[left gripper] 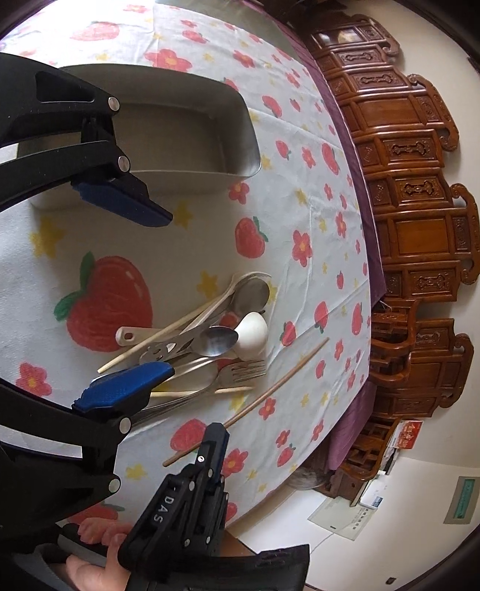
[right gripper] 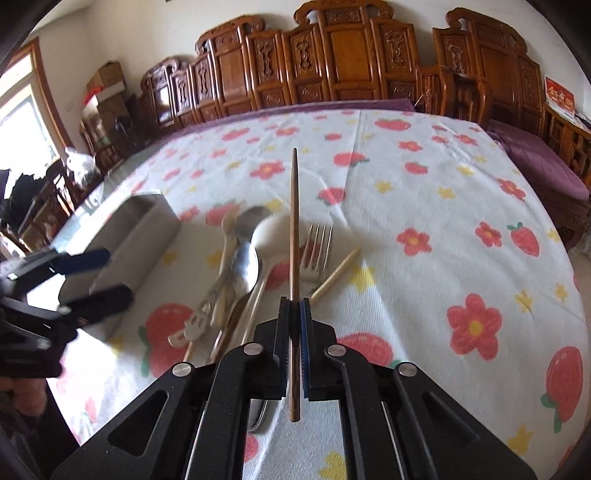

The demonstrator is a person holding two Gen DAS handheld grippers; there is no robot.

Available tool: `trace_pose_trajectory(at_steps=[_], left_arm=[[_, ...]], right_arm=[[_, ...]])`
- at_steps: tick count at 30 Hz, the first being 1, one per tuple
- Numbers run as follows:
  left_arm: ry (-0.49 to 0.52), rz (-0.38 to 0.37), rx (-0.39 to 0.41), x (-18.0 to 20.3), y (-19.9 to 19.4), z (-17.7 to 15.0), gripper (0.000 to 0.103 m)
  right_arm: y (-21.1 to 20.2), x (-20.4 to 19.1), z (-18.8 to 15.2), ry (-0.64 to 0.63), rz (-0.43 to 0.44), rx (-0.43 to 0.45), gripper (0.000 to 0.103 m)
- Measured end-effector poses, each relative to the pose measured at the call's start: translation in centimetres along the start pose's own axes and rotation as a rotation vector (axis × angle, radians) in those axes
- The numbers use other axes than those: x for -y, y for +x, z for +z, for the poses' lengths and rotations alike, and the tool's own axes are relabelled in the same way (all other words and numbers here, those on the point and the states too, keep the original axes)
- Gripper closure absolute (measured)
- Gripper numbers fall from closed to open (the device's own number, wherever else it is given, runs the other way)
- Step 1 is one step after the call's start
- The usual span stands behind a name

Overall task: Organize utensils
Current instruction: 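Grasp a metal spoon with the left tool while the right tool holds the chopstick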

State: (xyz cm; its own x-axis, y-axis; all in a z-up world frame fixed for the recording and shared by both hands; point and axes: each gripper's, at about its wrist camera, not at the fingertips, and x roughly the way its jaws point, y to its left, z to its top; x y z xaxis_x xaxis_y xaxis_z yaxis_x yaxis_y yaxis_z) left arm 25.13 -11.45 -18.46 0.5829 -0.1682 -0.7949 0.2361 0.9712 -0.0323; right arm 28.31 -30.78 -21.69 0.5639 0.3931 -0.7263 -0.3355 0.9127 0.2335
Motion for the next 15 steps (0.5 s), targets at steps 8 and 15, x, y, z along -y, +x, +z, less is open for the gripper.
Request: trace_pose_trajectory(at_steps=[8,15], left_arm=[[0.014,-0.040,-0.057,1.7,3.7,1.0,0.057],[-0.040,-0.087,-0.122,1.6,6.5,1.5,0.079]], right_arm=[[-1.1,1.9,1.0,0.063,-0.003,0.048,0.097],[-1.2,2.1,1.2,0.067,0.002,0.062,0.097]])
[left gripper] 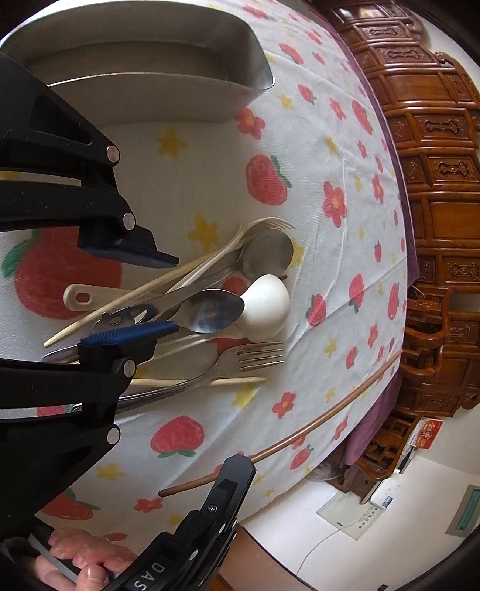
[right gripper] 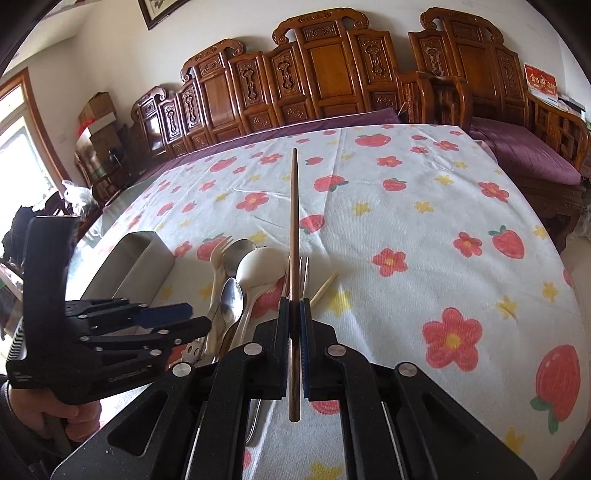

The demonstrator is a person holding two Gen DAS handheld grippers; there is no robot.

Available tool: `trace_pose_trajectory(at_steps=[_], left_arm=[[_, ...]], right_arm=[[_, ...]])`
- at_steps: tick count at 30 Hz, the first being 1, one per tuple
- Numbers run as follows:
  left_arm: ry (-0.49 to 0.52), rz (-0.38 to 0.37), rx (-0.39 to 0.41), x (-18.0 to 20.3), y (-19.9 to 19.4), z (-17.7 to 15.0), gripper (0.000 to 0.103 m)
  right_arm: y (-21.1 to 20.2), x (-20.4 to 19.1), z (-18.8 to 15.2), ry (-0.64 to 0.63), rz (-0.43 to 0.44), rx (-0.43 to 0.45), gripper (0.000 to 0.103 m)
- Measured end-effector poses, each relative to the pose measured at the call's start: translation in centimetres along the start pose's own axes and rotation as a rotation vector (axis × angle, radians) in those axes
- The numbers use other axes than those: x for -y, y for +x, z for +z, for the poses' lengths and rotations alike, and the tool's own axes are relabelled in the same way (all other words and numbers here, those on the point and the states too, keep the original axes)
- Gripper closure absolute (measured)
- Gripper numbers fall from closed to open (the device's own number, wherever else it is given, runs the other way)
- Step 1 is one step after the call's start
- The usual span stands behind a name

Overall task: Organize utensils
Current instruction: 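Grasp a metal spoon with the left tool while the right tool holds the chopstick, then carry the spoon into the tray and open the left tool while the right holds the chopstick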

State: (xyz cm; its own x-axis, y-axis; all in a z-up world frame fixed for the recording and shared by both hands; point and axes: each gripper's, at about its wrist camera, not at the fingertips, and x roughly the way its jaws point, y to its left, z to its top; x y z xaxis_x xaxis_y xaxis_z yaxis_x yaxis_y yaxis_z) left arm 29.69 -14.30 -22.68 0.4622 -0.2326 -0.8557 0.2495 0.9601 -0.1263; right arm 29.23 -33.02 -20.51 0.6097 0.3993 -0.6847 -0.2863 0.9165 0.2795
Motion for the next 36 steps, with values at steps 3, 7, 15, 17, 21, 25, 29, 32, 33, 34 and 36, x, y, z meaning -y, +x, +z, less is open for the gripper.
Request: trace_pose_trajectory(at_steps=[3,7,15,17,21,25,29,32,33,34,36], left_arm=[[-0.036,-0.028,-0.016,-0.4,0.6,0.1,0.084],[-0.035,-0.041,-0.024,-0.3,0.7,0.1,0.090],[-0.016,-0.012,-0.004,-0.1,-0.6,0.0,0.102],[-0.007,-0.007,-0.002,0.0,-0.9,-0.1,0.102],[-0.001,0.001,0.018,-0.1,-1.6,-0.1,0.102],[0.010,0.008,0.050,-0.2,-2.8,0.0,0.102],[0.023,0.030,0.101,-0.2,-4.4,-0.1,0.102],[0.025,0.038,0.130,-0.4,-5.5,-0.1,0.102],[0.026,0.043,0.140,-0.5,-5.9,-0.1,0.102],[0.028,0.045,0.150,-0.6,-6.1,-0.1,0.103],[0.028,0.050,0.171,-0.7,-6.8,-0.1,0.103]], right_arm=[[0.0,-0.2,0.0,-0.004,0.001,0.000,0.097],[0.1,-0.3,0.0,-0.004,0.007,0.002,0.097],[0.1,-0.4,0.0,-0.008,0.007,-0.001,0.097],[0.2,-0.6,0.0,-0.012,0.008,-0.001,0.097],[0.2,-0.9,0.0,-0.018,0.010,-0.001,0.097],[0.0,-1.5,0.1,-0.026,0.016,0.003,0.097],[0.0,-2.1,0.1,-0.036,0.018,0.004,0.097],[-0.2,-2.5,0.1,-0.040,0.025,0.008,0.097],[-0.3,-2.7,0.2,-0.043,0.028,0.009,0.097],[-0.3,-2.8,0.2,-0.044,0.030,0.010,0.097],[-0.5,-3.3,0.3,-0.051,0.036,0.014,0.097]])
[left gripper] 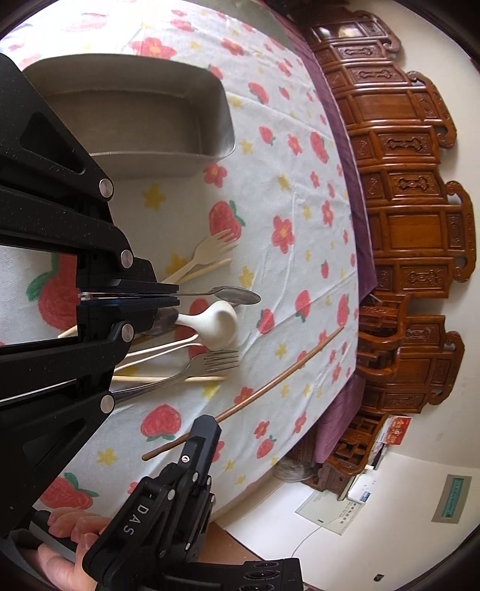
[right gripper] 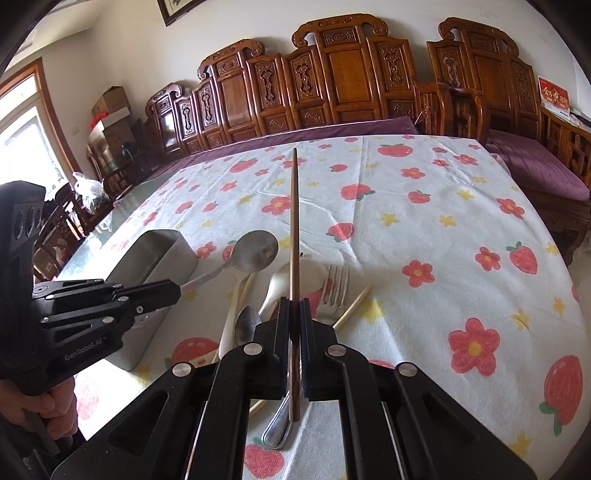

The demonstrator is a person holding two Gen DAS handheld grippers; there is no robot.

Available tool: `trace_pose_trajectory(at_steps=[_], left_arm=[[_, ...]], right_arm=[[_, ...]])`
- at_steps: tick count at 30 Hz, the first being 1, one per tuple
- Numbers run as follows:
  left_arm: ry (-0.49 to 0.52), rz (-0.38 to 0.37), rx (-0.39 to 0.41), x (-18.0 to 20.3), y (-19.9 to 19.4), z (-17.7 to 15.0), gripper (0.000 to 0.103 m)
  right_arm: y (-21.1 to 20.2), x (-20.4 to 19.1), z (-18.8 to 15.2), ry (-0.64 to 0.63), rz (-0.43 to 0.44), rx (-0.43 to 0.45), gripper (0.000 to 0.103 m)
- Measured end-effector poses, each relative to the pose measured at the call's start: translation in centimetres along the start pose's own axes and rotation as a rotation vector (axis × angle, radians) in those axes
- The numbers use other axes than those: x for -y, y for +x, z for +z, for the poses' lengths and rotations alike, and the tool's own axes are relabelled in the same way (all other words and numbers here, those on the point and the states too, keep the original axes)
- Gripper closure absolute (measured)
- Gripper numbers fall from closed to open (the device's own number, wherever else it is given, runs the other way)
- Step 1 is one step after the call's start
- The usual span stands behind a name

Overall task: Organize utensils
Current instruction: 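Carry the spoon into the tray and open the left tool while the right holds the chopstick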

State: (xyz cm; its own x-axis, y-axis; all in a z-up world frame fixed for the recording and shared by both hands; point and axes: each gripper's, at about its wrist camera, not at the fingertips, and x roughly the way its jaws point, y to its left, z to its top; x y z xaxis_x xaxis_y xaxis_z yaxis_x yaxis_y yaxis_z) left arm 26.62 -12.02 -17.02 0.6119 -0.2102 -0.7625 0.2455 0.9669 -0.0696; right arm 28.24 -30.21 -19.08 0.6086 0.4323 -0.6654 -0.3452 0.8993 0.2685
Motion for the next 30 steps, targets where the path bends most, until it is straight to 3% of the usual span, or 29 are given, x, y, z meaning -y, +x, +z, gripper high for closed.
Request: trace_pose_trajectory(at_steps=[13,30], left_arm=[[-0.018,0.000,0.085,-2.4,-4.0,0.1,0.102],[-0.086,0.095,0.083,-11.8,-6.5,-4.0,0.102]], right_arm=[[-1.2,-3.1,0.2,-0.045,0.019,0.016,0.097],[-1.7,-10.2,-1.2,-0.156,0.013,0.021,0.097]])
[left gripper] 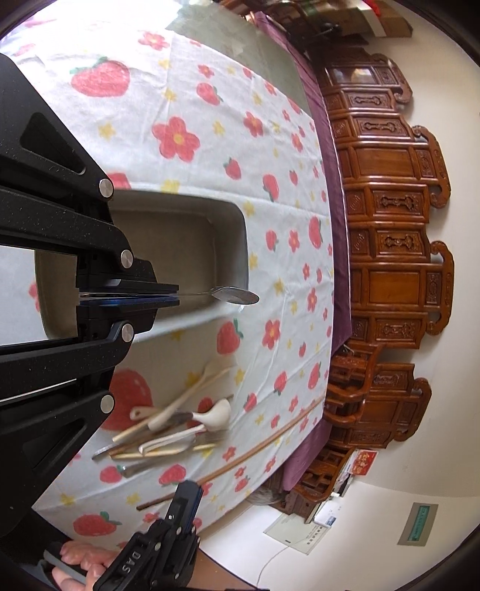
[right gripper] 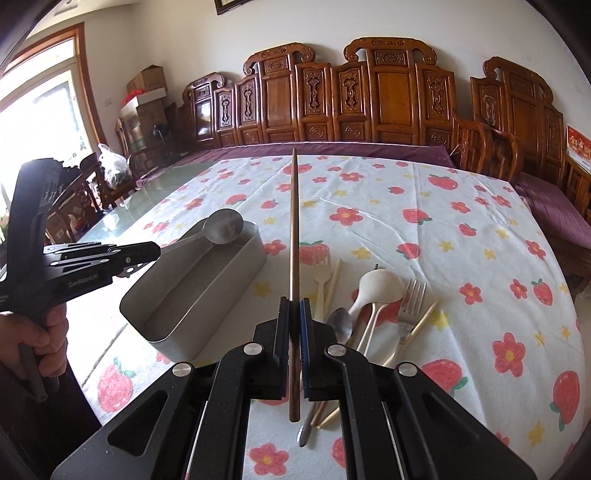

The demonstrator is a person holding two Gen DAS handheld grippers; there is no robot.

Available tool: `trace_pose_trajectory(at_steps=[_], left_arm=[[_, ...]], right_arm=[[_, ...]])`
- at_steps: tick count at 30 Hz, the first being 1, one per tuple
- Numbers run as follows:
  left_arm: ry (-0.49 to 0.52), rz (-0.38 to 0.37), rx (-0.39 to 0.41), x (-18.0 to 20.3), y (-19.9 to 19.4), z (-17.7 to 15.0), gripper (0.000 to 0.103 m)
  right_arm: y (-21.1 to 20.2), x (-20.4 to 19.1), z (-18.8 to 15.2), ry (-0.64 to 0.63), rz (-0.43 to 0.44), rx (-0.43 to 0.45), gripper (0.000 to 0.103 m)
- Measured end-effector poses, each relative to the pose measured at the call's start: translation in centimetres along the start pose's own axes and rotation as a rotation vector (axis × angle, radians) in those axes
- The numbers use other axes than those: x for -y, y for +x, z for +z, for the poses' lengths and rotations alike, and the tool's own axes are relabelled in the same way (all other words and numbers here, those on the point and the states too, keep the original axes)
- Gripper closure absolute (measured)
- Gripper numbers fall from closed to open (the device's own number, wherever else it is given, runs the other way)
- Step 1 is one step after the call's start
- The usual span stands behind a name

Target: Organize utensils

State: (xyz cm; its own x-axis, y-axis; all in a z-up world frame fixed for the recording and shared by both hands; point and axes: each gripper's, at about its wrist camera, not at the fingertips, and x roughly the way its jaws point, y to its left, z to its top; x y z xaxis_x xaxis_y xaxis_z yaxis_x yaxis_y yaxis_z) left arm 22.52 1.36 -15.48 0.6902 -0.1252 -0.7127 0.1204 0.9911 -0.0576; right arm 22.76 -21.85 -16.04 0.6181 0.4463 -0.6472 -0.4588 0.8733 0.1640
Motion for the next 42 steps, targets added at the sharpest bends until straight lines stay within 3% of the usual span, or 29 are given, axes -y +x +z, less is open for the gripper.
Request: trace_pose_trajectory(at_steps=[9,22,33,42], left_arm=[[-0.007,0.087,-0.069,-2.9,2.6,-1.0,0.102],[-0.057,0.053,-0.139,-3.9,4.7,-1.3,0.102],[-0.070,0.041,-0.041,-6.4,0.4,0.2,0.102],[-0.099,0.053,0.018,-9.4,-2.1,1.1,0.102]], right_arm=[[1.4,-2.4,-0.1,-0.019,-0.015,-0.039,0.097],[2.5,-5.6,1.2,0.020,0.037,-0.080,0.097],[5.6,-9.5,2.7,0.099,0.109,-0.142,0.097],[10.1,-11.8,2.5,0.155,0.095,-0.228,0.097]])
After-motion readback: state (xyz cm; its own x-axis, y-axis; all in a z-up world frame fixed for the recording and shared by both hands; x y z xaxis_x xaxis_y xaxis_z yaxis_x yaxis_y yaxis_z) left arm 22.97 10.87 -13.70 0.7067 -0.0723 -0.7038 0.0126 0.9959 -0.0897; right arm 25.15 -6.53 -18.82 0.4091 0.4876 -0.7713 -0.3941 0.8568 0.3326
